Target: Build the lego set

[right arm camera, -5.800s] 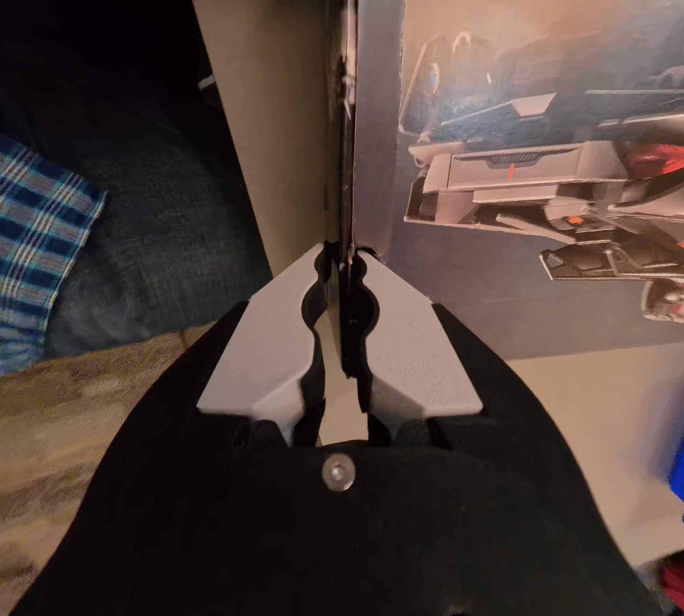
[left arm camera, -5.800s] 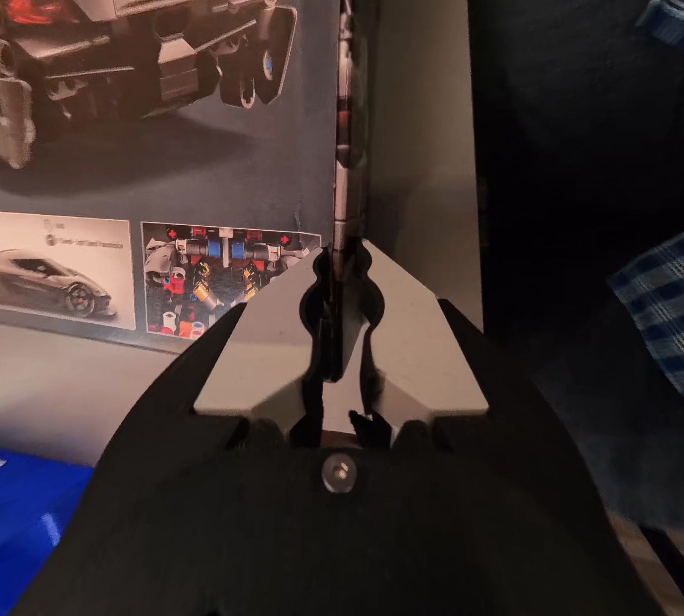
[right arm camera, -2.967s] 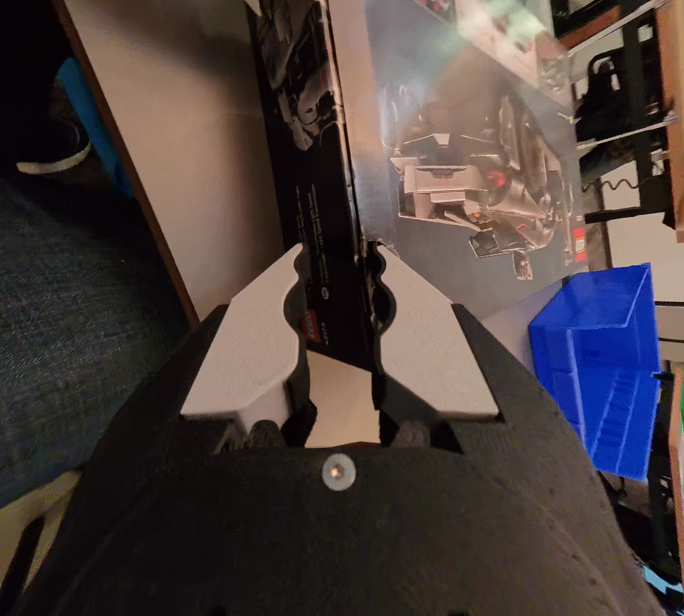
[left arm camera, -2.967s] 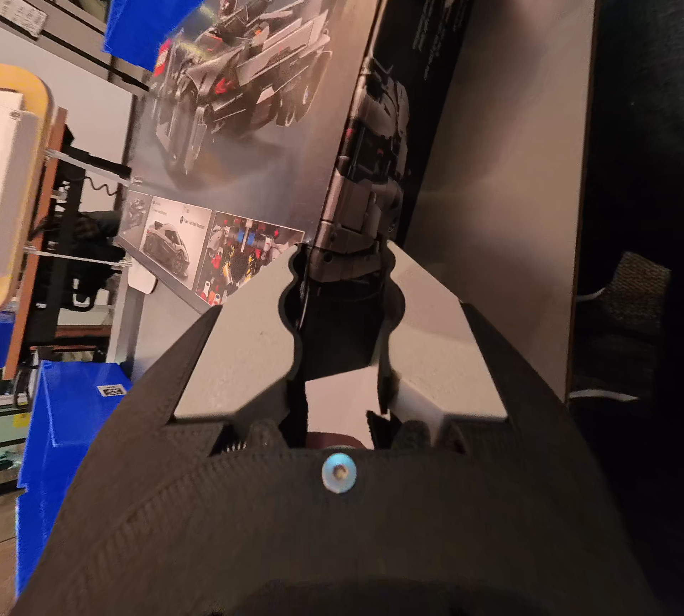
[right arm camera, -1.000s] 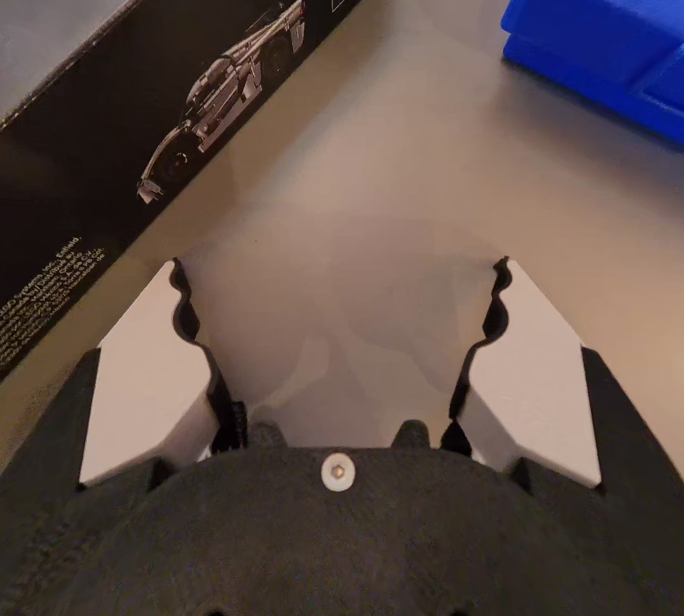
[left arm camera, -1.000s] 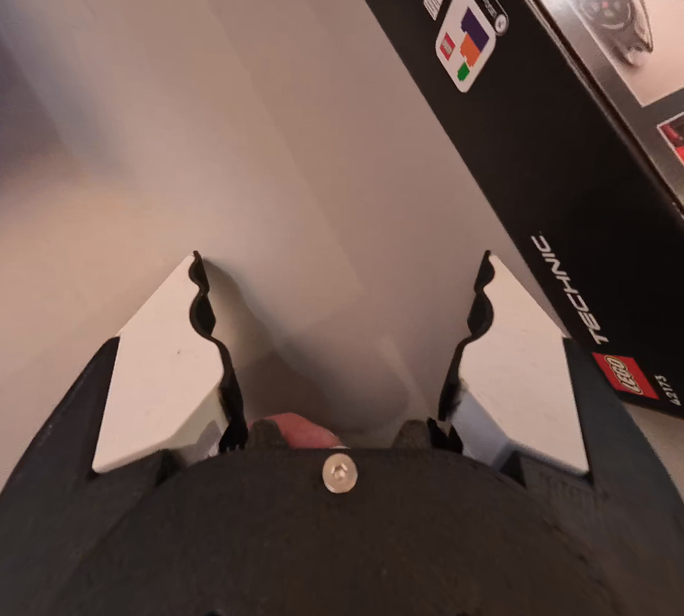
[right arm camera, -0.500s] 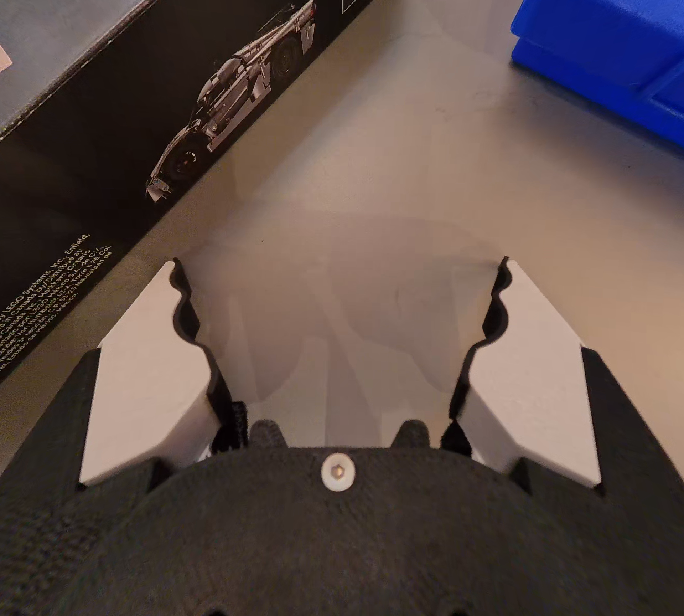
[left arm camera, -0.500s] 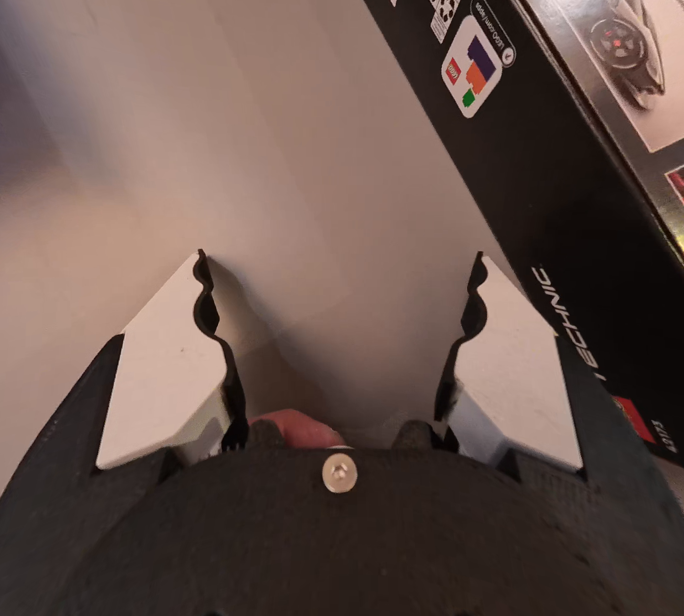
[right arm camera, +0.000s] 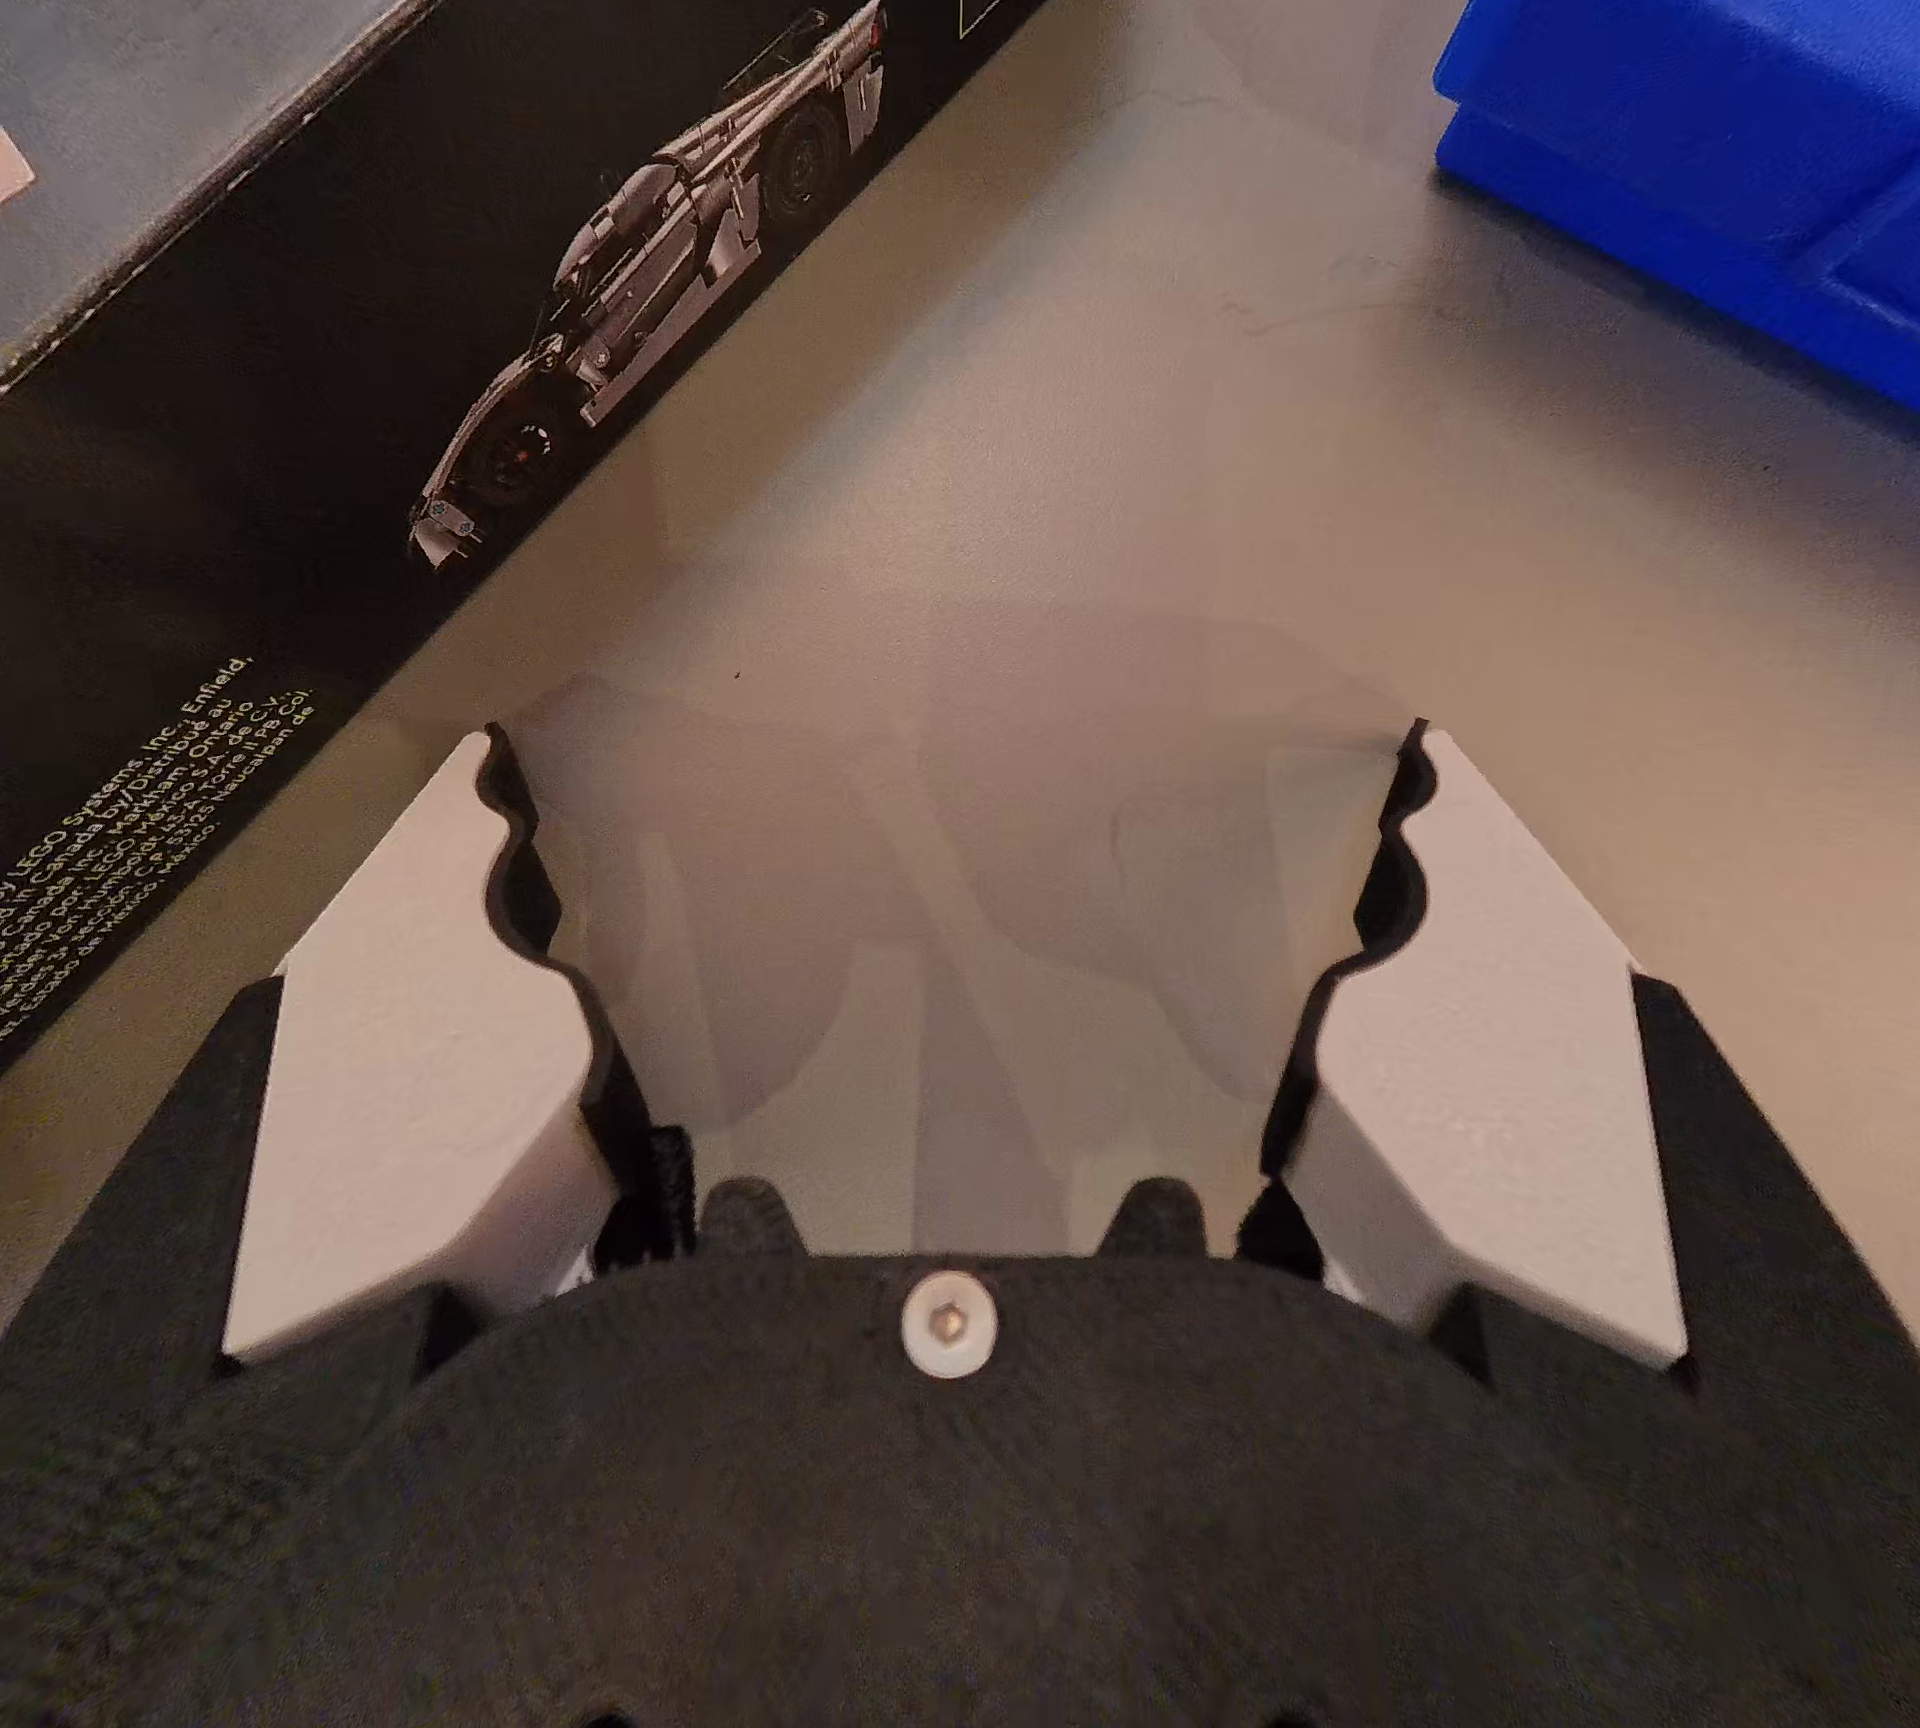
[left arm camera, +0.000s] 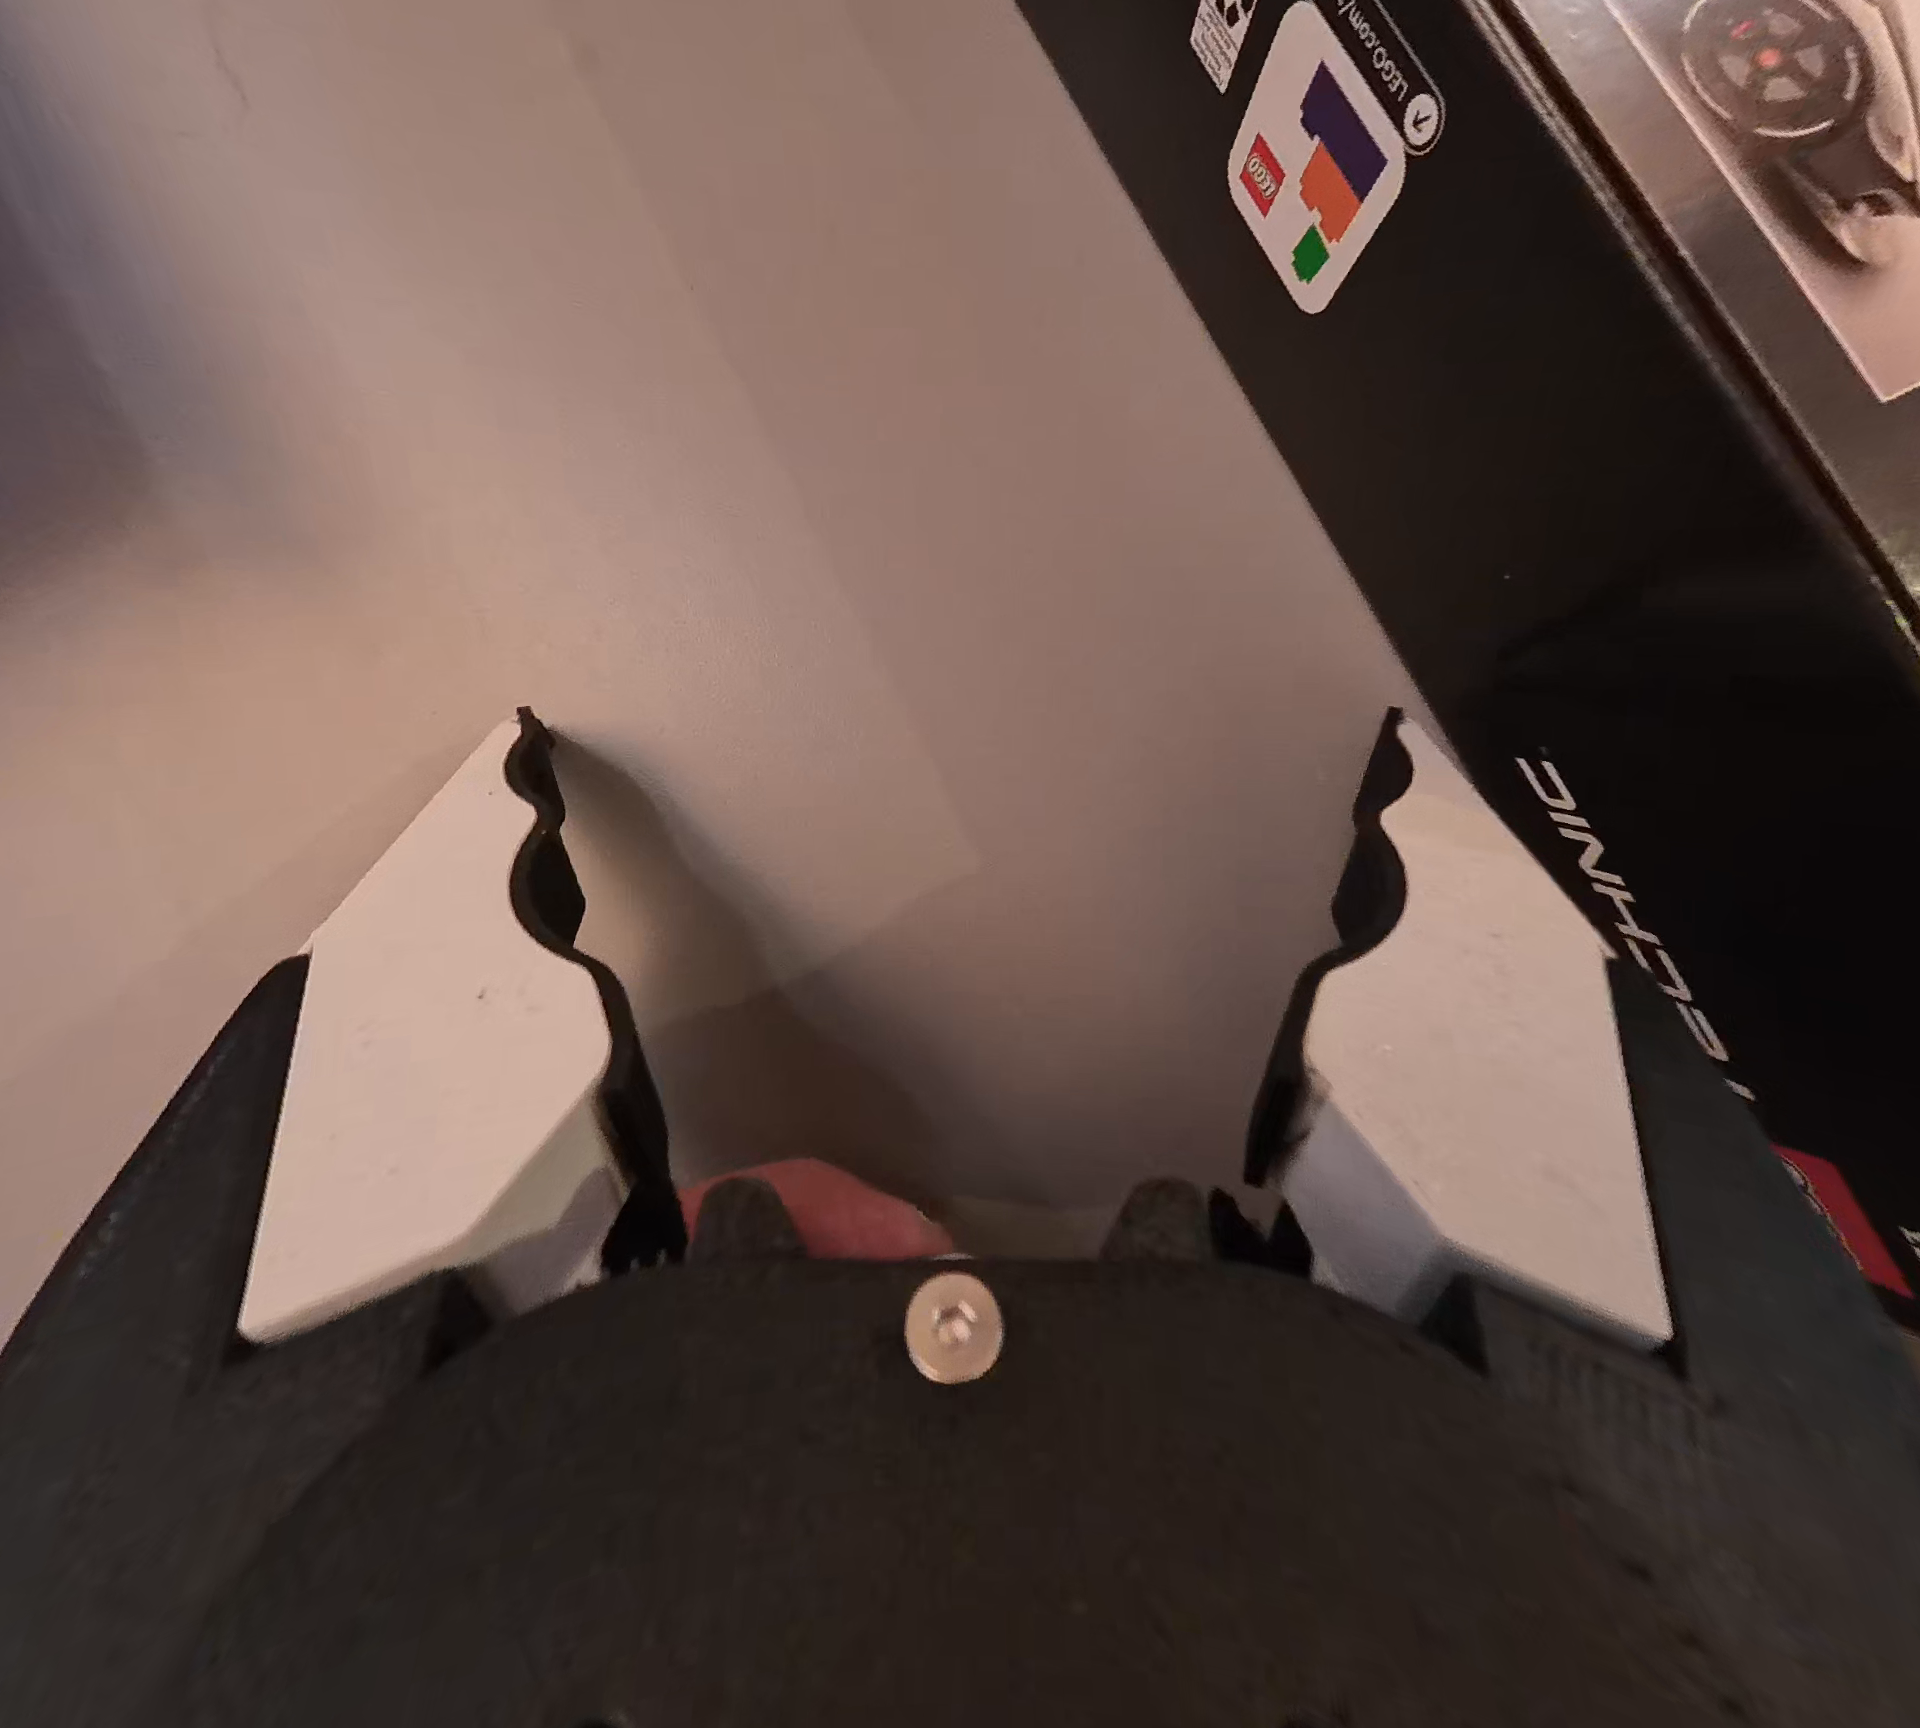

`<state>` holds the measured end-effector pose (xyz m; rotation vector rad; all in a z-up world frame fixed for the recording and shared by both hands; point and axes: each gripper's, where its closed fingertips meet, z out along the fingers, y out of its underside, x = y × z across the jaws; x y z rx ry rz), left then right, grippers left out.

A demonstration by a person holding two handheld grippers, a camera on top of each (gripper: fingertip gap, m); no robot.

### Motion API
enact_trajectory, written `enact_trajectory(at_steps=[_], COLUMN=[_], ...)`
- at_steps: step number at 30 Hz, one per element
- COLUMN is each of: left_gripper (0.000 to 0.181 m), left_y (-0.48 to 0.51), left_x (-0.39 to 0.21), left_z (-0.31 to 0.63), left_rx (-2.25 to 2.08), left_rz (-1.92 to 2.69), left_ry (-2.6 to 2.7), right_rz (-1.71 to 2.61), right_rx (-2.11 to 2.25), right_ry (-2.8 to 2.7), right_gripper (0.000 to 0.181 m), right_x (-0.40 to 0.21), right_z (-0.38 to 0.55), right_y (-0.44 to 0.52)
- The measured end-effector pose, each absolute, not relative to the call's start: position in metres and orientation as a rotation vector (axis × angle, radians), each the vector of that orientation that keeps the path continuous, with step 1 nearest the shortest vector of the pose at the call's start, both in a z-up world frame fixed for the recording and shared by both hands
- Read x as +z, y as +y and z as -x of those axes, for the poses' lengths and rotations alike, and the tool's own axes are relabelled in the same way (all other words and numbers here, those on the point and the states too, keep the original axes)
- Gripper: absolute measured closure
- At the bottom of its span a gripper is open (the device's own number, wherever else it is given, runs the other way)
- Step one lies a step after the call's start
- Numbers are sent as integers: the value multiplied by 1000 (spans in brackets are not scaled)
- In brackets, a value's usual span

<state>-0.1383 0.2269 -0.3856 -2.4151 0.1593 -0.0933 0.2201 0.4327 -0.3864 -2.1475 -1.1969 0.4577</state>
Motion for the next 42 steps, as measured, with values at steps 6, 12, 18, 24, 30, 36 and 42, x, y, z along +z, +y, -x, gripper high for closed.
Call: enact_trajectory(at_steps=[6, 12, 18, 24, 30, 36, 42], left_gripper=[34, 36, 37, 37, 40, 51, 55], left_y=[229, 228, 226, 227, 209, 188, 184], left_x=[-381, -379, -383, -373, -360, -348, -343], left_z=[139, 138, 130, 126, 121, 111, 108], left_rx=[-160, -186, -154, -194, -261, -272, -267], left_rz=[2381, 2367, 2379, 2320, 2265, 2216, 2194], left_ry=[120, 135, 226, 221, 208, 181, 121], right_rz=[2148, 2148, 2148, 2148, 2148, 2148, 2143], right_rx=[458, 458, 458, 458, 458, 458, 465], right_ry=[-1197, -1197, -1197, -1197, -1197, -1197, -1213], right_gripper=[27, 27, 27, 27, 27, 27, 27], right_x=[-386, -386, -386, -386, -386, -386, -386], right_z=[-220, -220, -220, -220, -220, -220, -221], right_y=[433, 433, 433, 433, 433, 433, 433])
